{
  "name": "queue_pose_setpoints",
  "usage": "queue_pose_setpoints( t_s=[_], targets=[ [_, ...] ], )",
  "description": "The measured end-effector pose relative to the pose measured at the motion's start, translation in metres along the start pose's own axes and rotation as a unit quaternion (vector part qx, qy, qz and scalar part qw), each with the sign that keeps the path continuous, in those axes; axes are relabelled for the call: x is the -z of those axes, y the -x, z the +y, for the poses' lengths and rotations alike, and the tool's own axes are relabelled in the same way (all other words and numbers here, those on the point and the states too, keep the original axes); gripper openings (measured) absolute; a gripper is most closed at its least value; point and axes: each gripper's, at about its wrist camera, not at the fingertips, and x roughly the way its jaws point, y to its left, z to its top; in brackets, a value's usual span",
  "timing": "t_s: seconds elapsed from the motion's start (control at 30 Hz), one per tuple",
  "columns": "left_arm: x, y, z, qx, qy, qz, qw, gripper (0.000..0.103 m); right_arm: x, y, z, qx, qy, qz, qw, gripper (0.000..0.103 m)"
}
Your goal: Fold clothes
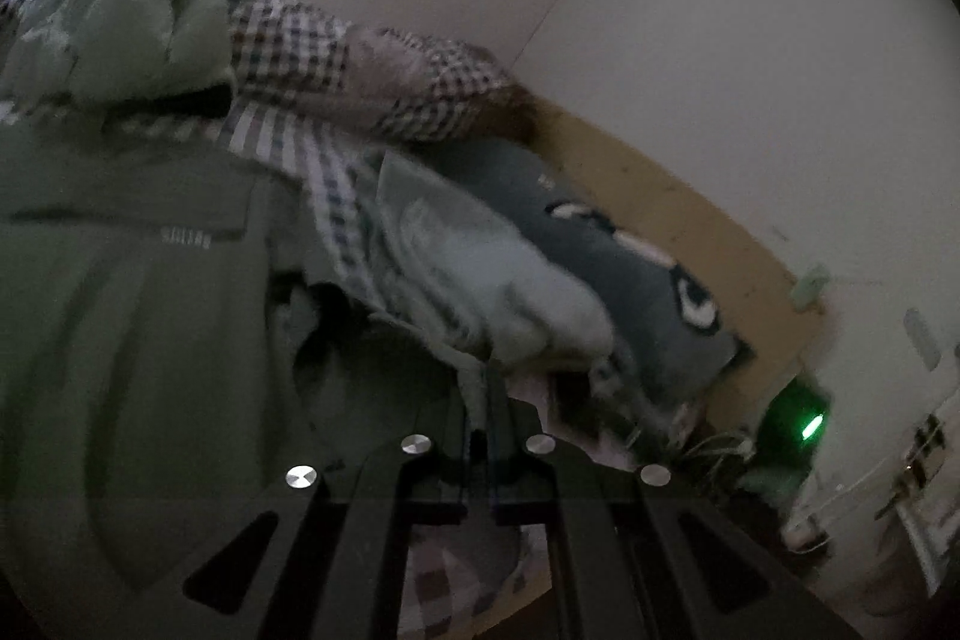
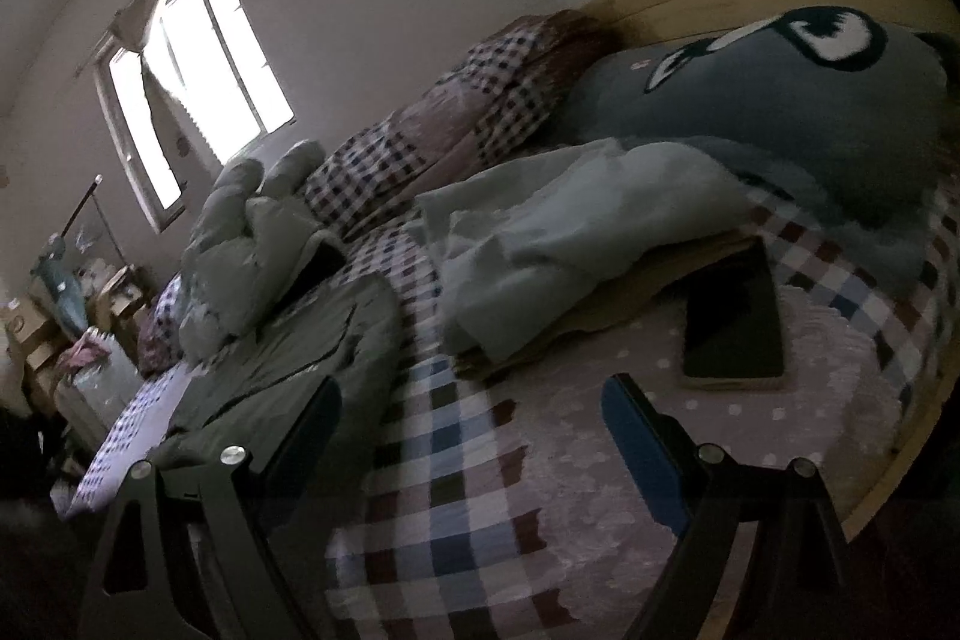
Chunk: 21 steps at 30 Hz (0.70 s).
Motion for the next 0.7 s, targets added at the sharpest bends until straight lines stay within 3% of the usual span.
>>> queue_pose_setpoints(
  t_s=[0.2, 0.3, 0.57, 0.7],
  targets=[
    [-0.100, 0.030, 0.006, 0.047, 0.012, -0.019, 0.9987, 0.001, -0.004, -0.023, 0.029, -0.026, 0.042, 0.037, 0.998, 0.092],
    [-0.144, 0.044, 0.012, 0.053, 0.008, -0.033, 0.9980, 0.001, -0.006, -0.038, 0.046, -0.042, 0.066, 0.057, 0.995, 0.091],
    [-0.239, 0.053, 0.055, 0.011, -0.014, -0.032, 0.9993, 0.001, -0.004, -0.106, 0.102, -0.074, 0.161, 0.117, 0.977, 0.091],
    [-0.266, 0.042, 0.086, -0.020, -0.023, -0.017, 0.9994, 0.001, -0.004, -0.152, 0.128, -0.090, 0.205, 0.138, 0.965, 0.091]
  ],
)
